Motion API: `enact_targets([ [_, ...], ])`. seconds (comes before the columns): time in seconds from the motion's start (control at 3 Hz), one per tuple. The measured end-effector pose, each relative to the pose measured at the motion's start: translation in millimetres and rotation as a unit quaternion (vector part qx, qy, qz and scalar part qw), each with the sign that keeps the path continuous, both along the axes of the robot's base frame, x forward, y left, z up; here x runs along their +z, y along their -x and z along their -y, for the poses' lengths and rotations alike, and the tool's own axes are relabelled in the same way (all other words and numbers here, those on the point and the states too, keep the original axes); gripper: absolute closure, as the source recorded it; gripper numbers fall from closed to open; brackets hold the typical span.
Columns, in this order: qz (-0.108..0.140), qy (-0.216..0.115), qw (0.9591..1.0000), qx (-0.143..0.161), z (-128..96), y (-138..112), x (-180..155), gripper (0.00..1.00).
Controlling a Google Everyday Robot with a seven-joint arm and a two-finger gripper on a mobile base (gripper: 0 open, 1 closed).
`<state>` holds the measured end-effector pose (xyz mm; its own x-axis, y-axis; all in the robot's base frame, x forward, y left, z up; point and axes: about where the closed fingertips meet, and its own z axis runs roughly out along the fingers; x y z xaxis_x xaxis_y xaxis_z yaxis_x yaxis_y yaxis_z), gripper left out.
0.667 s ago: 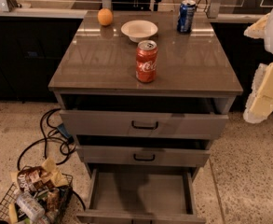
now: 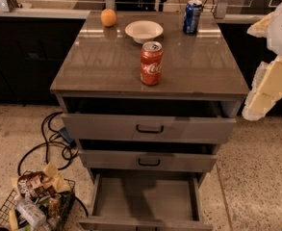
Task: Place coke can into paper bowl
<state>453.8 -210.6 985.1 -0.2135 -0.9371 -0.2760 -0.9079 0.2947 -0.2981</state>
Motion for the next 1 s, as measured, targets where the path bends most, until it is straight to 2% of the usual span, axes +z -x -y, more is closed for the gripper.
enact_targets([
  [0.33,0.019,-0.07,0.9972,-0.015,2.0,-28.1,-16.0,0.0],
  [0.67,0.053,-0.184,0.981,-0.03,-6.7,-68.1,-30.8,0.0],
  [1.0,0.086,-0.295,0.9509,-0.04,-18.7,-104.0,-36.4,0.0],
])
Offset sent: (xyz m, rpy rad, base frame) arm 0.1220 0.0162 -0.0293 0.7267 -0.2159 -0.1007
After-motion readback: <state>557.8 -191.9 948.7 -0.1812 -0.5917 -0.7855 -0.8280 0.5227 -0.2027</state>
